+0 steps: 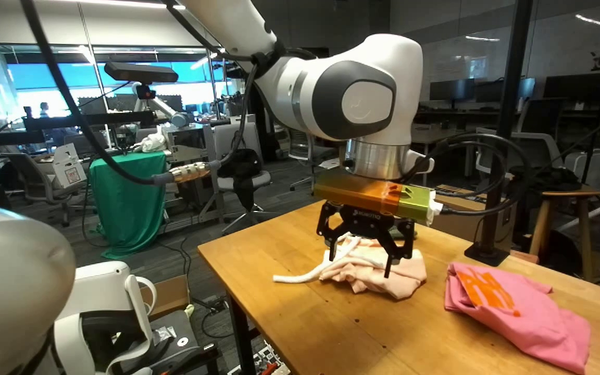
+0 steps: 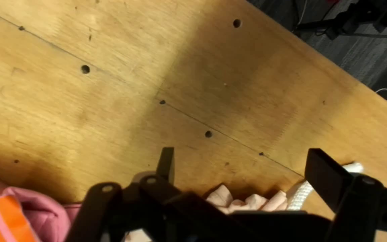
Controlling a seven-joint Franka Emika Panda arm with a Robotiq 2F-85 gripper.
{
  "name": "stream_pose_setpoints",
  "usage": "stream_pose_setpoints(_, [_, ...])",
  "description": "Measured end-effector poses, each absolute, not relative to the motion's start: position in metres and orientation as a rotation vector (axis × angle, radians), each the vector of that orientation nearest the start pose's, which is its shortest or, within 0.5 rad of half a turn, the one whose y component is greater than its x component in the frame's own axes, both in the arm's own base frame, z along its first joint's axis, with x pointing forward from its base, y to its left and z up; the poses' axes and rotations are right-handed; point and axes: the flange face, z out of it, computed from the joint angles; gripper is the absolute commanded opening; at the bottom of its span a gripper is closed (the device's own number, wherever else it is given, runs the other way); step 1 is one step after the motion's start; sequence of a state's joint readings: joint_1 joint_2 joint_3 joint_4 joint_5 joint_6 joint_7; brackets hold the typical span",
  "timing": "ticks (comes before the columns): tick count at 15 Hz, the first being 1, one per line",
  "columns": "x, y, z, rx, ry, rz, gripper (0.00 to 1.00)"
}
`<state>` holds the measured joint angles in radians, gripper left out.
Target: Separate the things on the heap
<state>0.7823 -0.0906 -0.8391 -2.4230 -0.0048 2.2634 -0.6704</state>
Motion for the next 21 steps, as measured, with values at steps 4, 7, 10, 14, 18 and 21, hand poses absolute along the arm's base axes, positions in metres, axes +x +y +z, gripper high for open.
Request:
stream_pose_setpoints(4, [0.457,-0.015,0.321,-2.838,-0.861,0.097,1.0])
stream_pose_setpoints(7, [0.45,-0.007,0.315,-2.796,-0.777,0.084,1.0])
stream_pose_setpoints(10, [0.448,-0.003,0.31,-2.765,-0.701,0.067,1.0])
stream_pose_setpoints(14, [0.447,0.003,0.299,-2.755,-0.617,0.026,1.0])
stream_pose_setpoints(18, [0.449,0.014,0.286,-2.788,-0.608,-0.037,1.0])
stream_pose_setpoints(21, [0.452,0.028,0.28,-2.827,-0.633,-0.084,1.0])
